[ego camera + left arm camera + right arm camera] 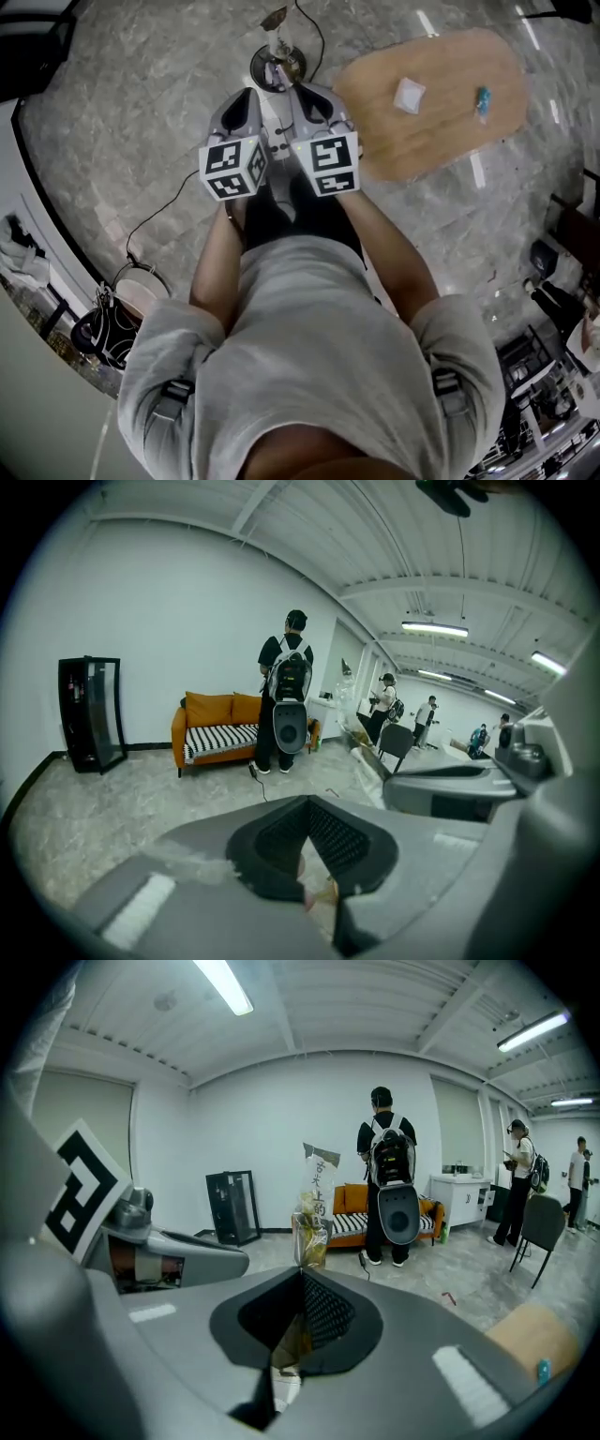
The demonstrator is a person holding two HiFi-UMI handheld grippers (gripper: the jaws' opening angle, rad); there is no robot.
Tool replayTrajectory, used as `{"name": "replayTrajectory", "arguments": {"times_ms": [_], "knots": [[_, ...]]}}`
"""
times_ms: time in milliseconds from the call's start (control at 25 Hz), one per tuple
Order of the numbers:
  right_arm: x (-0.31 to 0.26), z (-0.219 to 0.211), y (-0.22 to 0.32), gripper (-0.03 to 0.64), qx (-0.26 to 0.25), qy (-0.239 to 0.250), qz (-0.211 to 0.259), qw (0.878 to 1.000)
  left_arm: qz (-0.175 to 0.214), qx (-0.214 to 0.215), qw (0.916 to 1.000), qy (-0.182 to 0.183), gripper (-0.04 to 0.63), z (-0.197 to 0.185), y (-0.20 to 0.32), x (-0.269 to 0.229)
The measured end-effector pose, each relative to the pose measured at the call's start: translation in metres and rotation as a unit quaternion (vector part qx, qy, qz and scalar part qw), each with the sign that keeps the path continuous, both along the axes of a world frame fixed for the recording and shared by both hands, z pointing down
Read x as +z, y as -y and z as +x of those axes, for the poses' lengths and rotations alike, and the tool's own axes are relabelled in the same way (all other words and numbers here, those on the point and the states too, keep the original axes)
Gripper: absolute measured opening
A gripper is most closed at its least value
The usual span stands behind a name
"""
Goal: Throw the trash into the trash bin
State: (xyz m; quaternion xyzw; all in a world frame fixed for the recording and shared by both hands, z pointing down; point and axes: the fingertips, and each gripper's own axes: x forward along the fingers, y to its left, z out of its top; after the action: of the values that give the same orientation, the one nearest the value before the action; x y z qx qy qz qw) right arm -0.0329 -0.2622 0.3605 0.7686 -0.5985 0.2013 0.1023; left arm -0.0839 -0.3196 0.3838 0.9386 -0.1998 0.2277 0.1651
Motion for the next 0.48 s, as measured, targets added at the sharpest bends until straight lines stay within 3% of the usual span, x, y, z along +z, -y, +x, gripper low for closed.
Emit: {"name": "replayTrajectory", "arguments": {"times_ms": [200,480], "knots": [[0.04,0.015,0.047,0.011,0.02,0.019,-0.012,1.0,-0.017,0.019,0.9997,0.006,0.015,0.023,0.042,0.035],[0.13,0.057,0.087,0.011,0.07,0.041,-0.05,0.995,-0.025,0.101,0.9939,0.035,0.015,0.08,0.089,0.121]]}}
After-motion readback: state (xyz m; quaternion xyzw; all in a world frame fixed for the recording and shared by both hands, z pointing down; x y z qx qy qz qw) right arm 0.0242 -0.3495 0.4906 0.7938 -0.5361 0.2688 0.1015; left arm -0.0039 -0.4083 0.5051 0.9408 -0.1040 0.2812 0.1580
